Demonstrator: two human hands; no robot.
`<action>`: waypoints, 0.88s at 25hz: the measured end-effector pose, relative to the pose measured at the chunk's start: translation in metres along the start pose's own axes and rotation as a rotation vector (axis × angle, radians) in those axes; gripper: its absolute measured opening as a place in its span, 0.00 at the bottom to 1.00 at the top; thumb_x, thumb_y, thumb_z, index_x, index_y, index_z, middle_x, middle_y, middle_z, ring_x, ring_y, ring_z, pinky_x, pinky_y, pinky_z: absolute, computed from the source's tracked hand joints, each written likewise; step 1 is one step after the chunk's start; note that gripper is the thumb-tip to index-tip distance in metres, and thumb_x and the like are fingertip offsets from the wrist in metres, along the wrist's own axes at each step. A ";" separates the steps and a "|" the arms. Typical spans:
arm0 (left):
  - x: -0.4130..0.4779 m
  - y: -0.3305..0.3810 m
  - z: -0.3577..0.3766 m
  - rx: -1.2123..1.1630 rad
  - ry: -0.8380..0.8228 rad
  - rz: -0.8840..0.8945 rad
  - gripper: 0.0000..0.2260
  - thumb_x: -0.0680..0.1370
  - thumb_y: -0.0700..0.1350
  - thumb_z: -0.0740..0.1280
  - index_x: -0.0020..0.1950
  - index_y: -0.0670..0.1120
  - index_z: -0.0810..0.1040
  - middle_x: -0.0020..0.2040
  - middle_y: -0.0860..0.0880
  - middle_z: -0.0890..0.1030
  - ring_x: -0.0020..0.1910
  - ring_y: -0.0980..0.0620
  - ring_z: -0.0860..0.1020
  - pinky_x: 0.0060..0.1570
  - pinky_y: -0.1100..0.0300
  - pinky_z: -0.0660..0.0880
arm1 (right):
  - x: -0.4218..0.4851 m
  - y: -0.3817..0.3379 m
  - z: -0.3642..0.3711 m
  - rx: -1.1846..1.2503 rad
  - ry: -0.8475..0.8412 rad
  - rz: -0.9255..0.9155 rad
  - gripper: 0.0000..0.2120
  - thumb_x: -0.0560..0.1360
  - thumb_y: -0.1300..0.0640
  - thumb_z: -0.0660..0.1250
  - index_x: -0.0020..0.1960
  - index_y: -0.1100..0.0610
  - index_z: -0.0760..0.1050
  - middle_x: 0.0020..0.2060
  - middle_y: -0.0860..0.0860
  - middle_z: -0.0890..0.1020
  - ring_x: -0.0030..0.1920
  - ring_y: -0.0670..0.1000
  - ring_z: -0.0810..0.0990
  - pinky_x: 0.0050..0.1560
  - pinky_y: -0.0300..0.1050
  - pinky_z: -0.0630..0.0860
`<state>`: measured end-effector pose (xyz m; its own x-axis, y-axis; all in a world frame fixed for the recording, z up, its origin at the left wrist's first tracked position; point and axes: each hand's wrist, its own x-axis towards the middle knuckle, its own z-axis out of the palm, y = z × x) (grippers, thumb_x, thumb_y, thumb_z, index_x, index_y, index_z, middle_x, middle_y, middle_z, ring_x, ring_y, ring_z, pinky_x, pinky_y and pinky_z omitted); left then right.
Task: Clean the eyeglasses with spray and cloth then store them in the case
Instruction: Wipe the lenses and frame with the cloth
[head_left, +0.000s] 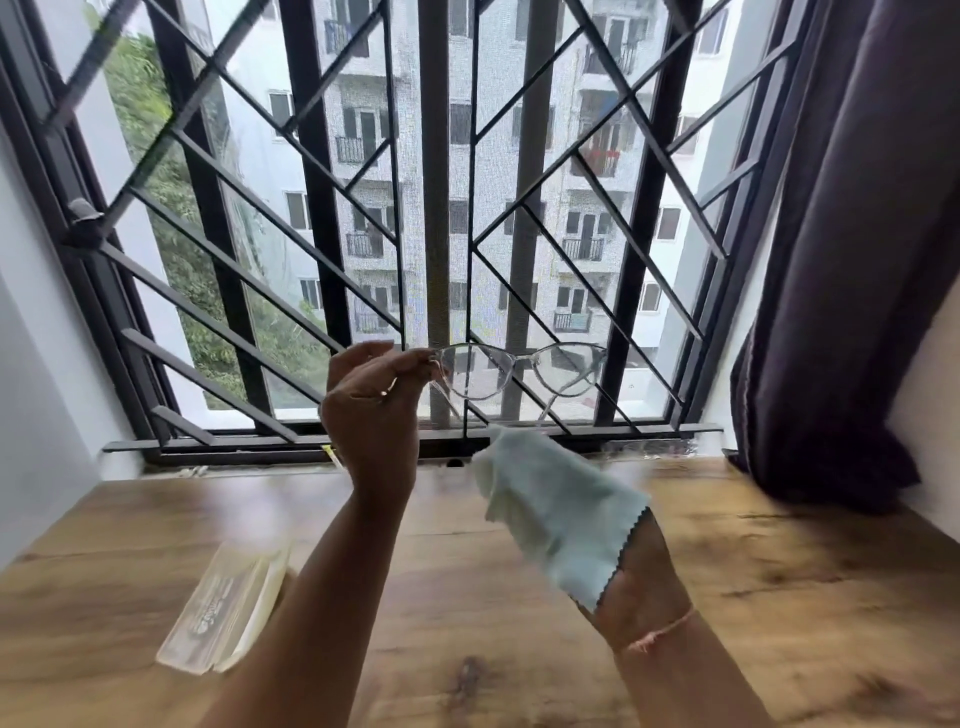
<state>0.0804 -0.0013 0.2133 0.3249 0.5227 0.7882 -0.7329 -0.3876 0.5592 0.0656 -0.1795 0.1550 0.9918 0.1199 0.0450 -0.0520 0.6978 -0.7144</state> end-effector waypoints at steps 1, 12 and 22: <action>-0.001 0.002 0.001 0.019 -0.002 0.003 0.17 0.64 0.42 0.73 0.49 0.59 0.80 0.36 0.72 0.78 0.46 0.54 0.75 0.46 0.46 0.76 | 0.002 0.005 0.006 0.030 -0.038 0.054 0.21 0.80 0.54 0.49 0.63 0.68 0.66 0.57 0.64 0.75 0.58 0.55 0.77 0.63 0.46 0.71; -0.016 0.007 -0.002 0.104 -0.035 0.090 0.08 0.67 0.41 0.69 0.45 0.48 0.81 0.35 0.57 0.79 0.45 0.52 0.75 0.46 0.62 0.72 | -0.015 0.005 0.094 0.143 -0.050 0.073 0.12 0.63 0.75 0.64 0.39 0.61 0.79 0.33 0.55 0.81 0.31 0.50 0.80 0.33 0.41 0.79; -0.027 0.009 -0.003 0.066 -0.090 0.142 0.11 0.67 0.37 0.74 0.44 0.52 0.82 0.35 0.63 0.79 0.48 0.58 0.73 0.46 0.55 0.72 | -0.011 -0.004 0.104 0.210 0.060 -0.035 0.17 0.69 0.78 0.60 0.34 0.60 0.78 0.24 0.52 0.80 0.25 0.47 0.79 0.25 0.36 0.76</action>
<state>0.0630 -0.0165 0.1963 0.2756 0.3905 0.8784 -0.7350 -0.5033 0.4544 0.0425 -0.1101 0.2301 0.9982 0.0555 0.0208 -0.0348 0.8335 -0.5514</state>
